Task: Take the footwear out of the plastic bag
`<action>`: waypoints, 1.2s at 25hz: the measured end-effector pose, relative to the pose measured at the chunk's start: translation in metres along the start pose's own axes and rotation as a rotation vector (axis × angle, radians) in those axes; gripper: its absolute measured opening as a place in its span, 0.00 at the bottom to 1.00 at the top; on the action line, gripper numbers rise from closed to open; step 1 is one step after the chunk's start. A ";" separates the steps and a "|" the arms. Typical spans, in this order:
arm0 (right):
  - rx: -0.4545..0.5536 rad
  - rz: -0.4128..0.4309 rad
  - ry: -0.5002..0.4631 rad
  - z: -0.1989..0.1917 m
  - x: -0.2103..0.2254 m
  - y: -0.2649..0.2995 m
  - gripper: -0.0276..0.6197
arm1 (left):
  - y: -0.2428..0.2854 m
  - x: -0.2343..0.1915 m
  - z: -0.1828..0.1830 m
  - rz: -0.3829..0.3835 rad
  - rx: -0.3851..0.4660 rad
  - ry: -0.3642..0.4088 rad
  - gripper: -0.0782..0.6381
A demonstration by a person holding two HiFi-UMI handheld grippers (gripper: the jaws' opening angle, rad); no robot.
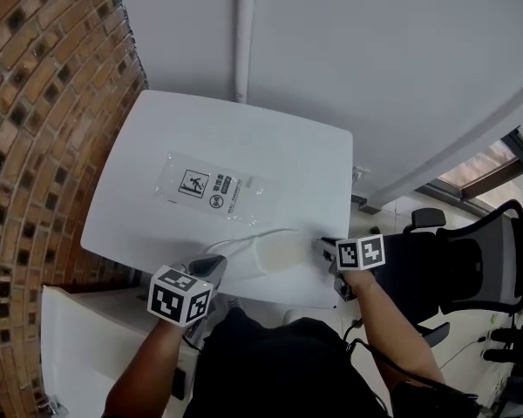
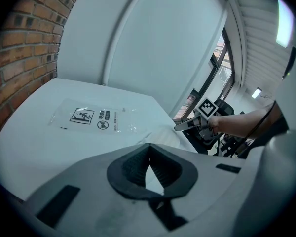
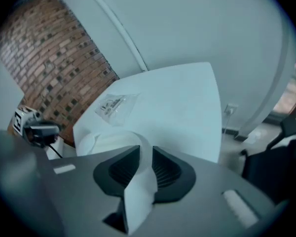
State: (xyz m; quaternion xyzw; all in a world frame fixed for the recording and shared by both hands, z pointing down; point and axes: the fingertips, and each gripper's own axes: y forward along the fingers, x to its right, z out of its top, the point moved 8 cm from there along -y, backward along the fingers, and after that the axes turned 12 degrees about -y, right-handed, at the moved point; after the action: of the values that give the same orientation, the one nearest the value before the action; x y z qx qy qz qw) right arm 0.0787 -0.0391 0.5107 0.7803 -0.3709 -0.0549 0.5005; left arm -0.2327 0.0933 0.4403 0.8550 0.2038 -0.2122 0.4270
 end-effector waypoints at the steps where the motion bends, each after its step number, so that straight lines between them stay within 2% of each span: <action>1: -0.014 -0.063 -0.060 0.001 0.002 -0.004 0.17 | -0.003 0.006 0.000 0.005 0.019 -0.001 0.12; 2: -0.020 -0.109 -0.109 0.002 0.003 -0.009 0.17 | -0.006 0.012 -0.001 0.010 0.038 -0.003 0.12; 4: 0.003 -0.118 -0.147 0.001 0.000 -0.021 0.13 | -0.011 0.024 -0.003 0.026 0.068 -0.014 0.12; 8: 0.119 -0.021 -0.164 -0.003 -0.010 -0.058 0.05 | -0.015 0.048 -0.008 0.069 0.137 -0.044 0.12; 13: 0.312 0.203 -0.114 -0.008 -0.035 -0.120 0.05 | -0.032 0.090 0.005 0.095 0.263 -0.010 0.12; 15: 0.357 0.260 -0.127 -0.017 -0.043 -0.145 0.05 | -0.031 0.110 0.001 0.062 0.314 -0.064 0.12; 17: 0.387 0.292 -0.152 -0.027 -0.048 -0.166 0.05 | -0.023 0.127 -0.013 0.035 0.345 -0.160 0.12; 19: 0.397 0.318 -0.185 -0.039 -0.051 -0.181 0.05 | -0.011 0.144 -0.035 0.011 0.359 -0.242 0.12; 21: 0.385 0.347 -0.226 -0.055 -0.053 -0.190 0.05 | 0.004 0.167 -0.059 -0.027 0.346 -0.278 0.12; 23: 0.367 0.385 -0.262 -0.072 -0.052 -0.196 0.05 | 0.019 0.192 -0.083 -0.039 0.312 -0.230 0.12; 26: 0.348 0.430 -0.299 -0.092 -0.047 -0.202 0.05 | 0.031 0.225 -0.110 0.001 0.255 -0.086 0.12; 28: 0.347 0.447 -0.311 -0.100 -0.044 -0.206 0.05 | 0.029 0.239 -0.122 0.019 0.243 -0.076 0.12; 30: 0.345 0.449 -0.316 -0.107 -0.043 -0.210 0.05 | 0.020 0.247 -0.132 0.057 0.244 -0.109 0.12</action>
State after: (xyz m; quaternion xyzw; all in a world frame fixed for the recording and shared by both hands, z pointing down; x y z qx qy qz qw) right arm 0.2066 0.1140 0.3787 0.7343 -0.6105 0.0001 0.2969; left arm 0.0066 0.2315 0.3925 0.8931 0.1287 -0.2696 0.3362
